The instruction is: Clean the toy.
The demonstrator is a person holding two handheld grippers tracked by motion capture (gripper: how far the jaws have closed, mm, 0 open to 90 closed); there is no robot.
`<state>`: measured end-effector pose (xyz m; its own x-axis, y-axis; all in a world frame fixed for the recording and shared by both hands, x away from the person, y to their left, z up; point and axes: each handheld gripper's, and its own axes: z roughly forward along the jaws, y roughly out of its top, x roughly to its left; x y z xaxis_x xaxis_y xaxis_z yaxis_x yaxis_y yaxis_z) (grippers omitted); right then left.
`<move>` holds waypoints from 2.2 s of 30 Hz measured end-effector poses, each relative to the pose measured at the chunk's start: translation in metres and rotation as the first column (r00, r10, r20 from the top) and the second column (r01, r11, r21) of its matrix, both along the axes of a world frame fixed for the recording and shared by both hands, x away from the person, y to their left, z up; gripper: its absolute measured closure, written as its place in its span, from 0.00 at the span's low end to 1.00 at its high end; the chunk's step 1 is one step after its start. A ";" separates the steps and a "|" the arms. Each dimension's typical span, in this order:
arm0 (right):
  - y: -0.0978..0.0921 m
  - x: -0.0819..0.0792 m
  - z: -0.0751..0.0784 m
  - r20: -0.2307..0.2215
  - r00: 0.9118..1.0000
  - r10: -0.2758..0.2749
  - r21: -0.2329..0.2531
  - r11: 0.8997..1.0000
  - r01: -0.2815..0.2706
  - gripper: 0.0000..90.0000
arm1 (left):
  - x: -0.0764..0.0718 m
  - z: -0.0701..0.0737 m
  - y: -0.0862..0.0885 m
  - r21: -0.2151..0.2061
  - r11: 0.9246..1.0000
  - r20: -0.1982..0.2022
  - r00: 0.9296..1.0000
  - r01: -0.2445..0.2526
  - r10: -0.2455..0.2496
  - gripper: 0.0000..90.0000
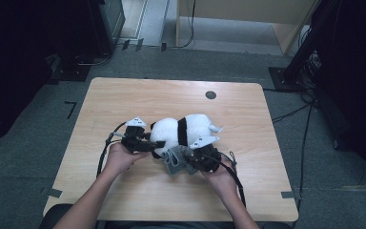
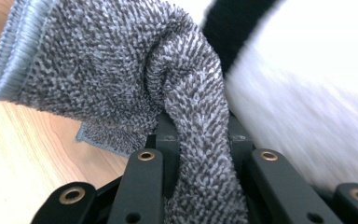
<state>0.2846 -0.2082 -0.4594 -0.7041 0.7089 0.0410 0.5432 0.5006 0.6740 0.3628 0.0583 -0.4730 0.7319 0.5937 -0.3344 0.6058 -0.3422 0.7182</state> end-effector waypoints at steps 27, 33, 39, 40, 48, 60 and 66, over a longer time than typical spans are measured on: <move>-0.094 0.013 0.001 -0.070 0.980 -0.188 0.028 0.981 0.190 0.83 | 0.001 -0.002 -0.001 -0.007 1.000 -0.004 1.000 0.003 -0.003 0.42; -0.112 0.030 -0.010 -0.114 0.962 -0.247 0.055 0.965 0.255 0.83 | 0.001 -0.002 -0.001 -0.010 1.000 -0.005 1.000 0.001 -0.001 0.43; -0.128 0.041 -0.015 -0.119 0.940 -0.320 0.053 0.943 0.328 0.83 | 0.001 -0.003 -0.001 -0.008 1.000 -0.001 1.000 0.004 -0.004 0.43; -0.131 0.041 -0.015 -0.117 0.936 -0.333 0.056 0.938 0.341 0.83 | 0.001 -0.003 -0.001 -0.007 1.000 0.001 1.000 0.006 -0.006 0.43; -0.164 0.034 0.001 -0.076 0.883 -0.464 0.176 0.865 0.470 0.84 | 0.001 -0.003 -0.001 -0.004 1.000 0.009 1.000 0.008 -0.008 0.42; -0.137 0.011 0.055 0.071 0.914 -0.399 0.332 0.874 0.356 0.84 | 0.002 -0.004 -0.001 -0.009 1.000 0.009 1.000 0.008 -0.008 0.42; -0.092 0.004 0.068 0.112 0.957 -0.269 0.317 0.922 0.222 0.84 | 0.001 -0.004 -0.002 -0.012 1.000 0.009 1.000 0.005 -0.005 0.42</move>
<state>0.2891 -0.2997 -0.3911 -0.5243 0.8313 0.1845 0.5033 0.1278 0.8546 0.3642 0.0567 -0.4769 0.7379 0.5860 -0.3348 0.5977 -0.3369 0.7275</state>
